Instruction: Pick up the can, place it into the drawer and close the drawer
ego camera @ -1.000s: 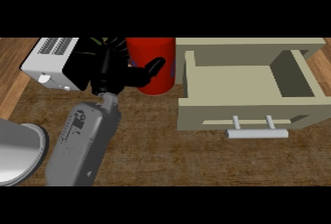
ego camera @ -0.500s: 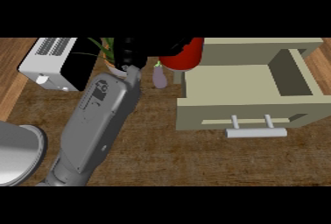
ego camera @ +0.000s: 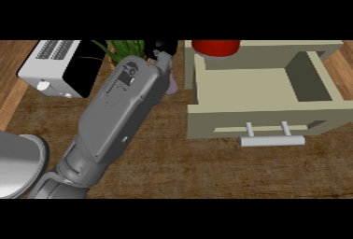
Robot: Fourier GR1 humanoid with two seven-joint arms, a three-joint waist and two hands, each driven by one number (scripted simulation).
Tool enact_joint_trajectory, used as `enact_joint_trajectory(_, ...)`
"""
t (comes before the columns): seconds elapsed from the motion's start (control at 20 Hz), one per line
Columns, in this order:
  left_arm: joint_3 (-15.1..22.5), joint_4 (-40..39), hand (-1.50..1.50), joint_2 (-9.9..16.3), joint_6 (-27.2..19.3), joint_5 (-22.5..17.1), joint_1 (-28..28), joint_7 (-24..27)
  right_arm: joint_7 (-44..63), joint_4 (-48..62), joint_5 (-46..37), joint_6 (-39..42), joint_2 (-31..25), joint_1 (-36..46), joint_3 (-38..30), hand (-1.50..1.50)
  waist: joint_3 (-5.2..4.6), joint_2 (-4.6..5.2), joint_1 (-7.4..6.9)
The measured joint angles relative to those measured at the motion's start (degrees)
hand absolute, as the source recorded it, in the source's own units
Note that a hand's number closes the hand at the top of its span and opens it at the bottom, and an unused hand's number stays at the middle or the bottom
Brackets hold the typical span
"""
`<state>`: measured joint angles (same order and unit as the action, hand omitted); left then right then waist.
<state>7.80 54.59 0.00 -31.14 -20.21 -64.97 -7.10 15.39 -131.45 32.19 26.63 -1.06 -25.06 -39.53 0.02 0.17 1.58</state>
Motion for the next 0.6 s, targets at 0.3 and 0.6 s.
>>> enact_joint_trajectory(0.3, 4.19, -7.44, 1.5, 0.0, -3.53, -5.72, -5.92, 3.04, -0.13, 1.16, -1.09, 0.19, -0.24, 1.75, 0.38, -1.5, 0.03, 0.15, 0.79)
enact_joint_trajectory(0.6, 7.5, -13.75, 1.5, 0.0, -4.64, -11.83, -10.26, 5.73, 0.09, 0.25, -2.25, -0.26, 0.4, 2.27, 1.14, -1.5, 0.04, 0.26, 1.26)
